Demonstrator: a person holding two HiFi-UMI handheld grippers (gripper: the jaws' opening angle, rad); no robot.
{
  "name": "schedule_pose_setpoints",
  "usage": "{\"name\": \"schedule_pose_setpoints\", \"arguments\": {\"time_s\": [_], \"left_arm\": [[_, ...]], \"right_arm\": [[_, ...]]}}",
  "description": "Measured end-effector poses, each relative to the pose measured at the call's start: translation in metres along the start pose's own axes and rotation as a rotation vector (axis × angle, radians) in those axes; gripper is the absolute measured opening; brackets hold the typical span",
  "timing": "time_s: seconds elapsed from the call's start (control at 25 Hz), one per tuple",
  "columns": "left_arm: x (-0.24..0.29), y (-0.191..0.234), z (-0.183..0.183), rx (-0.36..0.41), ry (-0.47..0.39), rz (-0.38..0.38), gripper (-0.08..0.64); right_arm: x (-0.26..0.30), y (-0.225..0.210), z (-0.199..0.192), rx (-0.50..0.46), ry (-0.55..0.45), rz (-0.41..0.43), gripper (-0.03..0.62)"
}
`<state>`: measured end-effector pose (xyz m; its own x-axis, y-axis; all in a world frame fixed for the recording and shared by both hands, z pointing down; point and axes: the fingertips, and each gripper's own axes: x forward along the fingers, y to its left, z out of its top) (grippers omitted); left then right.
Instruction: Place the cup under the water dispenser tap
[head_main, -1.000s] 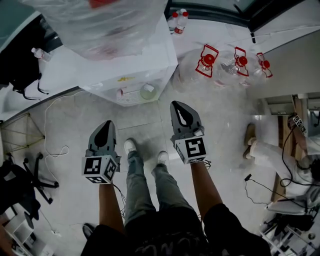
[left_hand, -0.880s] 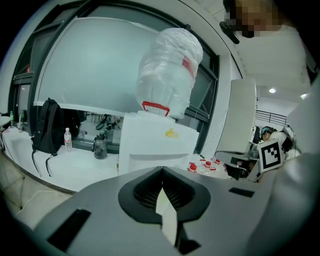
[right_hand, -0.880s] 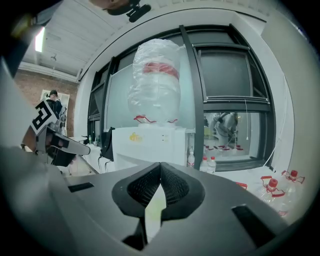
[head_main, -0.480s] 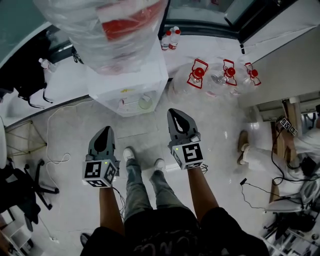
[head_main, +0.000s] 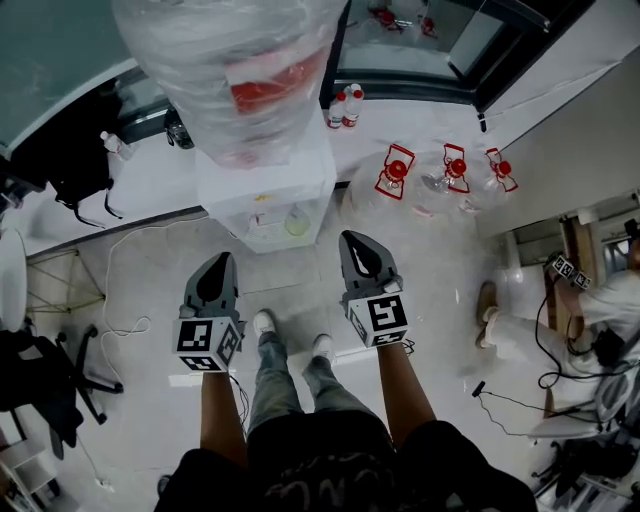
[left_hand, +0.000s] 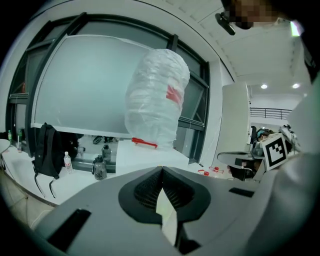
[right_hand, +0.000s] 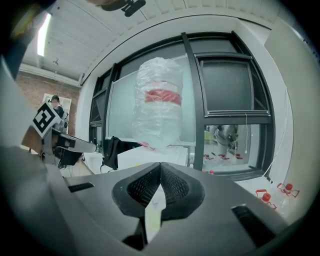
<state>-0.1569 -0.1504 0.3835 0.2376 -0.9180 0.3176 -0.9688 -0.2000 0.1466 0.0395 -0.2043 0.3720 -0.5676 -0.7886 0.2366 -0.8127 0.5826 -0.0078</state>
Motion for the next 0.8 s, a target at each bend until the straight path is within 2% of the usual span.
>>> {"name": "schedule_pose_setpoints", "arguments": {"time_s": [0.24, 0.4, 0.8], "left_arm": [[-0.018, -0.005, 0.028, 0.012, -0.043, 0.025, 0.009], [-0.031, -0.008, 0.043, 0.024, -0.062, 0.037, 0.009], [-0.053, -0.02, 0.077, 0.056, -0.12, 0.055, 0.009]], "right_arm": [[-0.015, 0.0, 0.017, -0.015, -0.016, 0.003, 0.012], [-0.025, 0.001, 0.033, 0.017, -0.037, 0.007, 0.012], [-0.042, 0.007, 0.07, -0.035, -0.057, 0.014, 0.012]]}}
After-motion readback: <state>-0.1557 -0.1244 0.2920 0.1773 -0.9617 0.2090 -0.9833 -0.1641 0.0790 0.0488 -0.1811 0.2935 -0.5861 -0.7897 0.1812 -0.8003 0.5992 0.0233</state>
